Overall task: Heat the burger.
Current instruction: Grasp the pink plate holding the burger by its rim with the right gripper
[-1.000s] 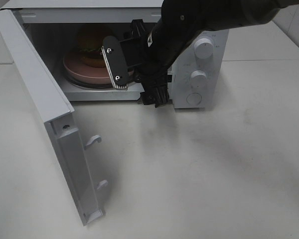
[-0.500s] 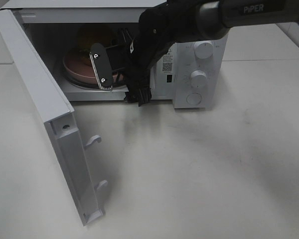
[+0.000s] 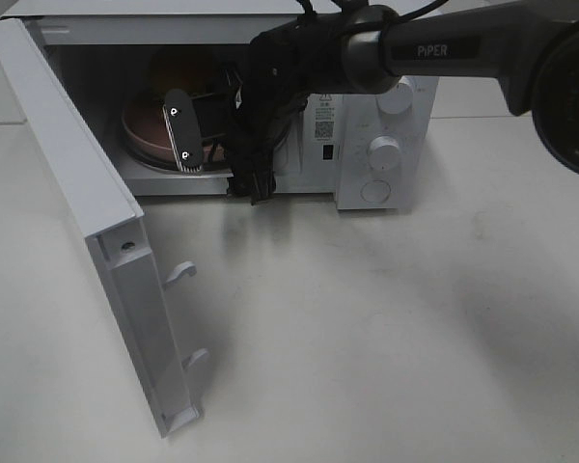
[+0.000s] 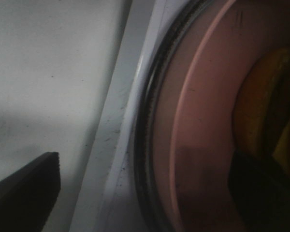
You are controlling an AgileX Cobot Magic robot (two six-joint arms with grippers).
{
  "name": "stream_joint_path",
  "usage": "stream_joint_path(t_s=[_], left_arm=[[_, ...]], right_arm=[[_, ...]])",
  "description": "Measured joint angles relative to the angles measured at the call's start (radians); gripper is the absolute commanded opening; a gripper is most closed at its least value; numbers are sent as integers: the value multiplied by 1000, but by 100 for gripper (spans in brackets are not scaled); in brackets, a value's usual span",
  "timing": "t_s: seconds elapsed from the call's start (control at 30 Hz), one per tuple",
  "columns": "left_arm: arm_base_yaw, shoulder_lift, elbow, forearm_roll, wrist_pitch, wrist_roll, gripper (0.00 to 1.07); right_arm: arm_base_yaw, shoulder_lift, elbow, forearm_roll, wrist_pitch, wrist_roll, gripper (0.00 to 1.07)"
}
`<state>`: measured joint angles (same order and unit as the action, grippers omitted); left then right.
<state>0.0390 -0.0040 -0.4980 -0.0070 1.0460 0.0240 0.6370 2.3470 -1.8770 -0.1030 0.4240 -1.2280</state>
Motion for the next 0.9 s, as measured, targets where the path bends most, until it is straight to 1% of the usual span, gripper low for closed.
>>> stream_joint_path(t_s=[0.17,0.33,0.43,0.47,0.5,0.53,0.57,0.6,0.63,0.67,0.7,0.73,0.77,0.9], left_arm=[[0,0,0,0,0,0,103],[0,0,0,0,0,0,103],[0,0,0,0,0,0,103],[0,0,0,0,0,0,103],[0,0,0,0,0,0,103],[0,0,0,0,0,0,103],[0,0,0,0,0,0,103],[0,0,0,0,0,0,103],[0,0,0,0,0,0,103],[0,0,0,0,0,0,103],[0,0,0,0,0,0,103],[0,0,0,0,0,0,103],[0,0,0,0,0,0,103],[0,0,0,0,0,0,103]], right_arm=[[-3,57,-76,-1,22,19,88],[-8,91,-119,4,29,23,86],[-16,102,-136,7,34,25,81],[-23,105,-141,7,39,25,73],[-23,105,-141,7,39,25,73],[-24,107,-141,9,43,26,67],[-26,108,-141,17,58,26,53],[-26,108,-141,17,58,26,53],[-26,109,-141,18,70,26,44],[-25,110,-141,23,90,26,25],[-25,110,-141,23,90,26,25],[-22,108,-141,27,102,26,9],[-20,107,-141,30,105,26,0],[-19,105,-141,34,111,26,0]])
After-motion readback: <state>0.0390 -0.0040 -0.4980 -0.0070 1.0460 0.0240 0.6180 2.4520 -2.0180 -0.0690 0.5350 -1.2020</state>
